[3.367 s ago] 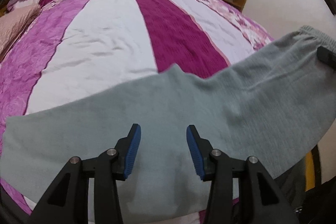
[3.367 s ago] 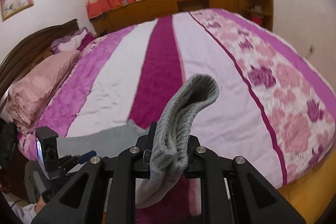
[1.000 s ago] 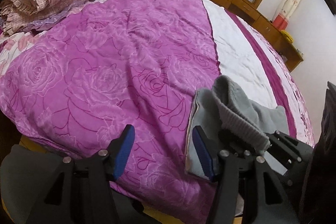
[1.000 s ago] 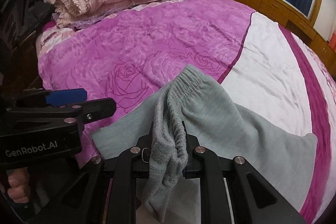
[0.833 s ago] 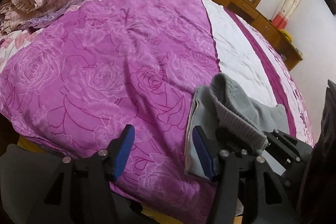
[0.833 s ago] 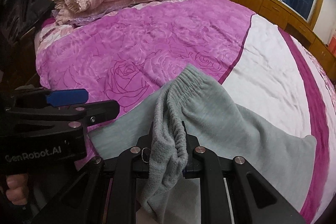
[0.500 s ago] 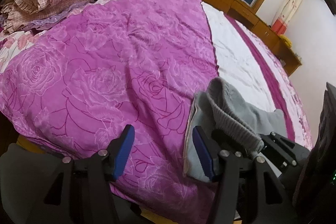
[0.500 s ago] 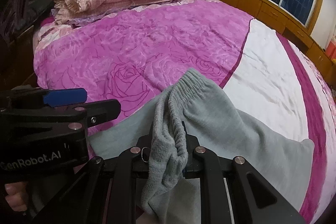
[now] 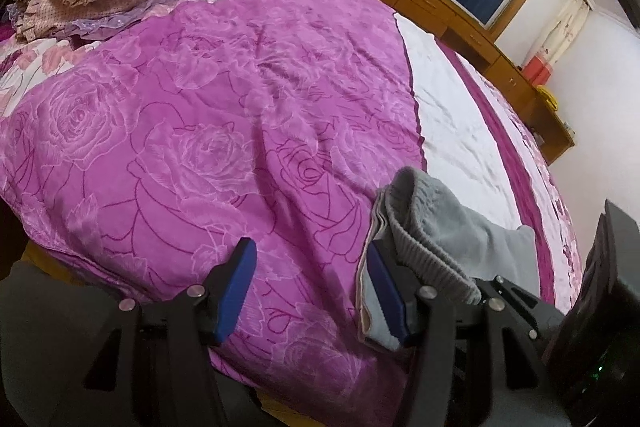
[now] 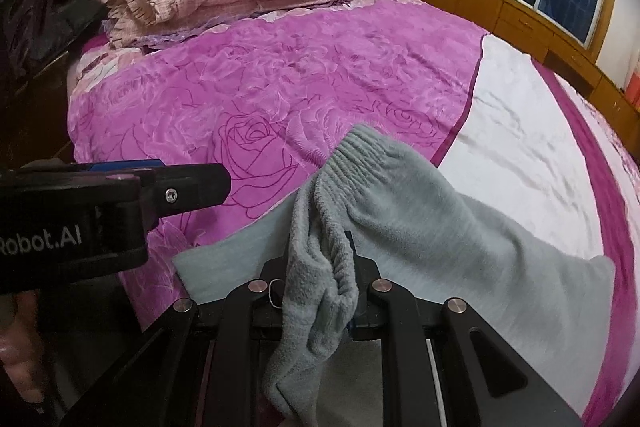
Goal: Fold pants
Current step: 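Lower the cuff onto the waistband end and open the right gripper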
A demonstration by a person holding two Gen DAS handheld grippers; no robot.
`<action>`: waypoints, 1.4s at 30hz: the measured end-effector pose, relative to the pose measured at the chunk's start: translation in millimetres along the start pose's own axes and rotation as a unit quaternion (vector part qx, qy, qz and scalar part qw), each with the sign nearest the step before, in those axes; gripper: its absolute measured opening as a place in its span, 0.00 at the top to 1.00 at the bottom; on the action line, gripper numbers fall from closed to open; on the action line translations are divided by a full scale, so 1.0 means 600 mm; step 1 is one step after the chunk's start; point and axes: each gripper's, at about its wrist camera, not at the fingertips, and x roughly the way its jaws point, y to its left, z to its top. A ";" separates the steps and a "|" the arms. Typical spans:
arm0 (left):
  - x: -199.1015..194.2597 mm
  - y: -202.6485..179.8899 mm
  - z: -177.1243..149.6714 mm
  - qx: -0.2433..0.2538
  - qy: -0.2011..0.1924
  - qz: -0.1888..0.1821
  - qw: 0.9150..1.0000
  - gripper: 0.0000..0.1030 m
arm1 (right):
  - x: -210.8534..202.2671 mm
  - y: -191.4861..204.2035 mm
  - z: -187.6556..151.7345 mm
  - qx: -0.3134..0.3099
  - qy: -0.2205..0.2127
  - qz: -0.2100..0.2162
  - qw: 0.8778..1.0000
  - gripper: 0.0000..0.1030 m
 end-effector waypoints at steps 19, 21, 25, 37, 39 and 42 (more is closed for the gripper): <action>-0.014 0.015 0.002 -0.031 -0.006 -0.044 0.999 0.41 | -0.003 -0.021 -0.009 0.100 -0.031 0.184 0.977 0.33; -0.014 0.011 0.002 -0.029 -0.006 -0.040 0.999 0.41 | -0.001 -0.028 -0.010 0.119 -0.033 0.199 0.972 0.32; -0.020 0.004 0.005 -0.026 -0.009 -0.044 0.999 0.41 | -0.004 -0.053 -0.009 0.162 -0.030 0.236 0.958 0.32; -0.052 -0.097 0.027 0.027 -0.030 -0.069 0.997 0.38 | -0.117 -0.185 -0.038 0.223 -0.083 0.161 0.958 0.32; -0.045 -0.129 0.022 0.042 -0.022 -0.082 0.995 0.38 | -0.143 -0.219 -0.058 0.235 -0.095 0.137 0.958 0.32; -0.036 -0.178 0.012 0.057 -0.009 -0.110 0.992 0.38 | -0.175 -0.279 -0.089 0.255 -0.108 0.119 0.953 0.33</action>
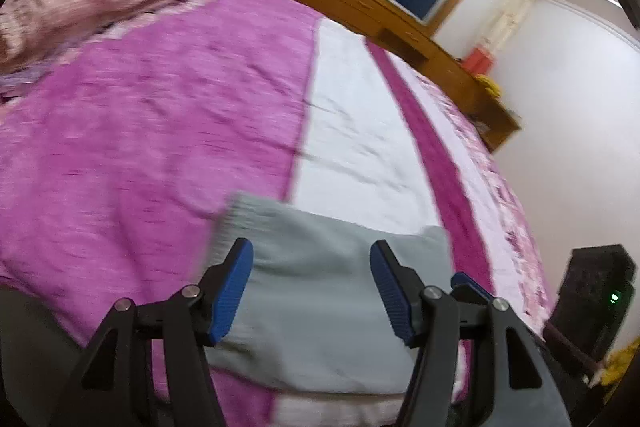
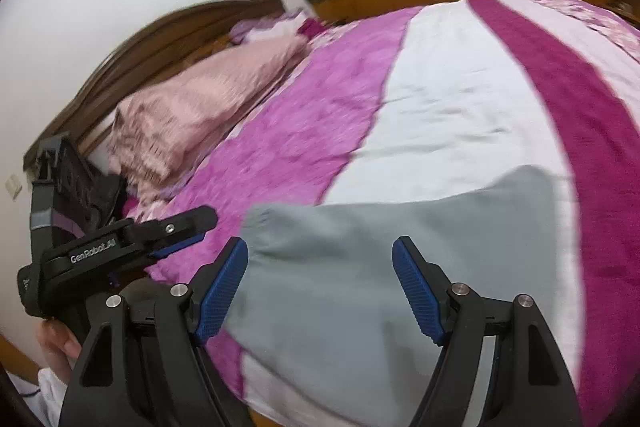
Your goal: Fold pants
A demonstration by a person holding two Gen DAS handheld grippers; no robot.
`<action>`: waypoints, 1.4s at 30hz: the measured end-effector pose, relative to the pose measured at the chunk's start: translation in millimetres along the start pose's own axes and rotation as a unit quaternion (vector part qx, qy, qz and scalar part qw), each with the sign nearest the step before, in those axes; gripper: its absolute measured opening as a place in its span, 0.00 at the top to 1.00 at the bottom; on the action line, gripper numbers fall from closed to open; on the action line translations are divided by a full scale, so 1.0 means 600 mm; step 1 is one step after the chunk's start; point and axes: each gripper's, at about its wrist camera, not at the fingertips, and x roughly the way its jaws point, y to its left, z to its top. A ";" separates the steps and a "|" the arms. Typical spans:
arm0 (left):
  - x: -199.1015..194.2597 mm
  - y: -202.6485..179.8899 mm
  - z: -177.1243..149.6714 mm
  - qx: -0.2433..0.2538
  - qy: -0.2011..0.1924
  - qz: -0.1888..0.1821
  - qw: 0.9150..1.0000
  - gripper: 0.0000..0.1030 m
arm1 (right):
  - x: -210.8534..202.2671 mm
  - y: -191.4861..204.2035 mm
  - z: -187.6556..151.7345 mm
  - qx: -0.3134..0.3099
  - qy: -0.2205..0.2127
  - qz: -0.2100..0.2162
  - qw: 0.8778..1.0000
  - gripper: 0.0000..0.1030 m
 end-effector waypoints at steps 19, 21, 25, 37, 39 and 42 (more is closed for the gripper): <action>0.188 0.015 -0.003 0.080 0.070 0.124 0.987 0.97 | 0.056 -0.295 0.034 0.169 0.060 -0.031 0.983 1.00; 0.188 0.007 -0.008 0.095 0.065 0.134 0.984 0.97 | 0.063 -0.315 0.029 0.177 0.061 -0.036 0.982 1.00; 0.186 -0.016 -0.015 0.119 0.054 0.155 0.979 0.98 | 0.062 -0.332 0.027 0.193 0.051 -0.032 0.979 1.00; 0.105 -0.102 -0.027 0.137 0.013 0.144 0.980 0.97 | -0.011 -0.215 0.001 0.117 0.060 -0.039 0.991 1.00; 0.104 -0.111 -0.038 0.145 0.017 0.141 0.979 0.97 | -0.014 -0.197 -0.007 0.095 0.066 -0.051 0.992 1.00; 0.108 -0.115 -0.054 0.152 0.022 0.140 0.978 0.97 | -0.011 -0.181 -0.023 0.079 0.078 -0.066 0.992 1.00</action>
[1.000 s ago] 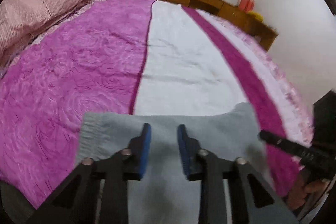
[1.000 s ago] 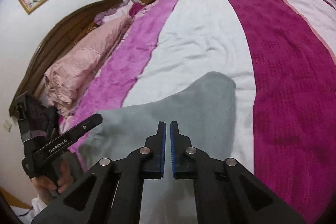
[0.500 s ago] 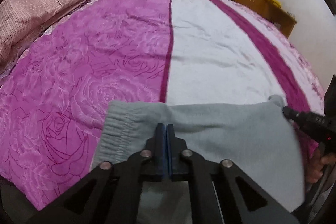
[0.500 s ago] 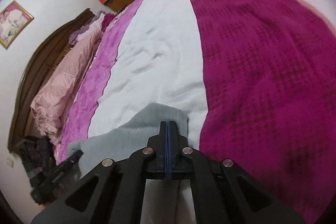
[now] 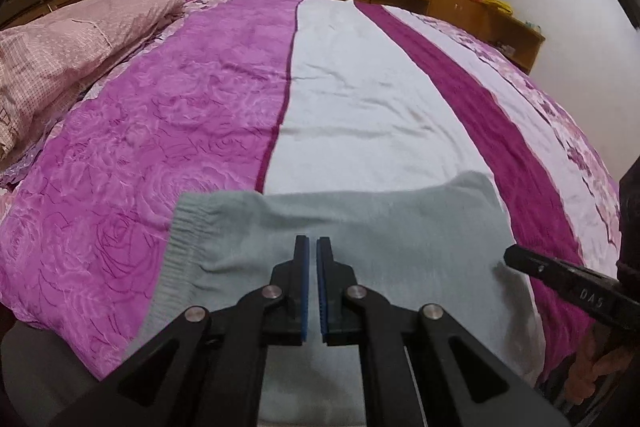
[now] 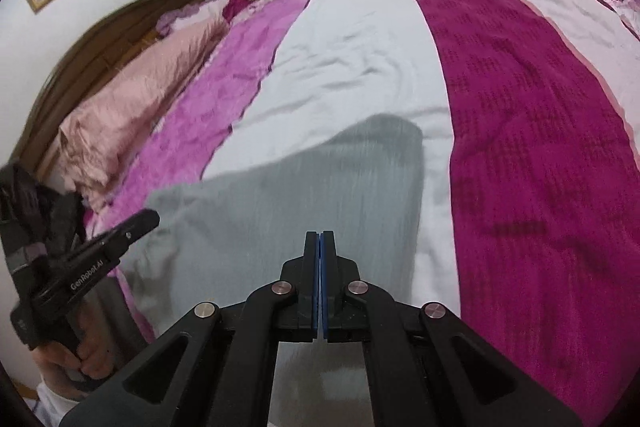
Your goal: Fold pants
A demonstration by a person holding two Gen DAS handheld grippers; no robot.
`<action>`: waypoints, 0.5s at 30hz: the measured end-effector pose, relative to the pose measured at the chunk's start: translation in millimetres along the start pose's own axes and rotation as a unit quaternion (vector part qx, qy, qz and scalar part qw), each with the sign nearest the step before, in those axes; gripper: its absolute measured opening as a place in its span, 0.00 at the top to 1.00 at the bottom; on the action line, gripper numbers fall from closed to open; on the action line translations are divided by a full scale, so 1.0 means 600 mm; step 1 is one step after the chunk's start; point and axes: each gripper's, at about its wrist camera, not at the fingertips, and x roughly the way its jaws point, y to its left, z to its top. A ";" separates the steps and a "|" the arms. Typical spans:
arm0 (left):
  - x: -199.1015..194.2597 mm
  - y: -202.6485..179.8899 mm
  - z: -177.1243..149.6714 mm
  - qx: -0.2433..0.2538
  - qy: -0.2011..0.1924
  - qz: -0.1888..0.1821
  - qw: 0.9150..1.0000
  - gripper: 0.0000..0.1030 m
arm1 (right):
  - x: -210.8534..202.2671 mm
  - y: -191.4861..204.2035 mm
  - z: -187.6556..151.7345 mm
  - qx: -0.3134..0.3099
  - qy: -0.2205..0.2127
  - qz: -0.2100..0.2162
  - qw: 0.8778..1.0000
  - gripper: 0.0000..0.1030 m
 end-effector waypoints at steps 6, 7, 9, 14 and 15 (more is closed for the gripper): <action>0.032 0.004 -0.017 0.009 0.025 0.005 1.000 0.97 | 0.012 0.001 -0.027 0.004 0.014 -0.005 1.000 1.00; 0.037 0.006 -0.020 0.009 0.025 0.010 1.000 0.97 | 0.014 0.000 -0.028 0.004 0.015 -0.008 1.000 1.00; 0.045 0.010 -0.026 0.009 0.030 0.011 0.999 0.97 | 0.021 0.000 -0.034 0.000 0.020 -0.018 1.000 1.00; 0.068 0.021 -0.045 -0.004 0.051 0.003 0.999 0.97 | 0.037 -0.006 -0.050 -0.003 0.027 -0.027 0.999 1.00; 0.072 0.022 -0.048 -0.006 0.053 0.004 0.999 0.97 | 0.042 -0.007 -0.053 -0.005 0.029 -0.029 0.999 1.00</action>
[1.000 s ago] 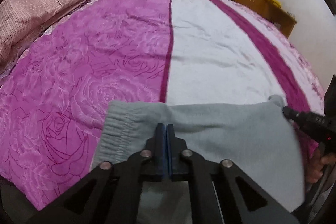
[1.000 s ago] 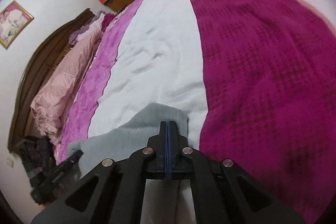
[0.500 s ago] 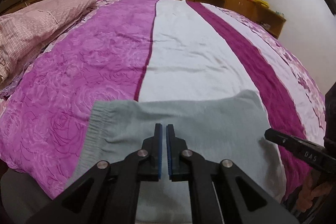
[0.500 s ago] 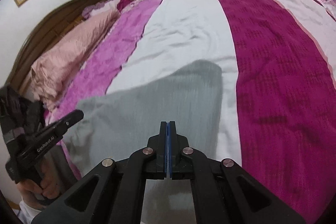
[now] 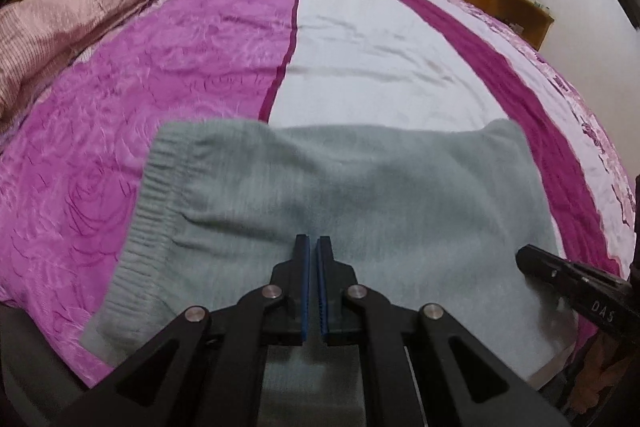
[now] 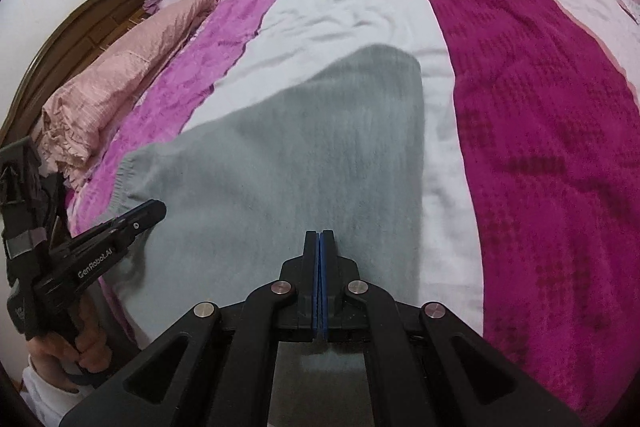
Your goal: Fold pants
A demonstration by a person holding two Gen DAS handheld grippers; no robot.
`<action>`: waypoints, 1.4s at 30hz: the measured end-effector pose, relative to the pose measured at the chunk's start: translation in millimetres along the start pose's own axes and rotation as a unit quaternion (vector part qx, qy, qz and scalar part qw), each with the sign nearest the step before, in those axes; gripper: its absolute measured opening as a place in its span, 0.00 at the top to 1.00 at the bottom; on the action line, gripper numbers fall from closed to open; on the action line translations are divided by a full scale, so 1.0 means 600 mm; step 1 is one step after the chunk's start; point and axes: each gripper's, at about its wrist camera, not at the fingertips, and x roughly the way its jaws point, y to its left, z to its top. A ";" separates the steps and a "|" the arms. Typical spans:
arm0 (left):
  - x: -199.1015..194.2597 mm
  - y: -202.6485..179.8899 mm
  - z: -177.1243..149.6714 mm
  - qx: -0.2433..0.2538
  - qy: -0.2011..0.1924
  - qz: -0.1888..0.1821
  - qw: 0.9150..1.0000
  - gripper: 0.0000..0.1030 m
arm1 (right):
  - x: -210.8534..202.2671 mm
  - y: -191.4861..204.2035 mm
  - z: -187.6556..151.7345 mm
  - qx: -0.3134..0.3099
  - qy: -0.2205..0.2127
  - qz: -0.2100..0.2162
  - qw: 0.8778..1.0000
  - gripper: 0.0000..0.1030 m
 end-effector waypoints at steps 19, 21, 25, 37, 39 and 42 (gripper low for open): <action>-0.005 -0.012 -0.008 0.014 -0.014 0.007 1.000 0.89 | -0.067 -0.013 0.035 0.027 -0.006 0.054 0.998 0.70; -0.006 -0.014 -0.009 0.014 -0.014 0.001 1.000 0.83 | -0.077 -0.027 0.034 0.030 -0.006 0.034 0.999 0.69; -0.010 -0.017 -0.011 0.017 -0.014 -0.016 1.000 0.68 | -0.079 -0.064 0.019 0.042 0.010 0.009 0.999 0.69; -0.011 -0.027 -0.013 0.028 -0.015 -0.031 0.999 0.50 | 0.006 -0.087 0.033 0.087 0.044 0.121 0.988 0.68; -0.011 -0.027 -0.013 0.029 -0.015 -0.031 0.999 0.50 | 0.022 -0.088 0.044 0.095 0.045 0.139 0.985 0.68; -0.011 -0.027 -0.012 0.028 -0.015 -0.033 0.999 0.49 | 0.035 -0.095 0.053 0.116 0.043 0.164 0.979 0.68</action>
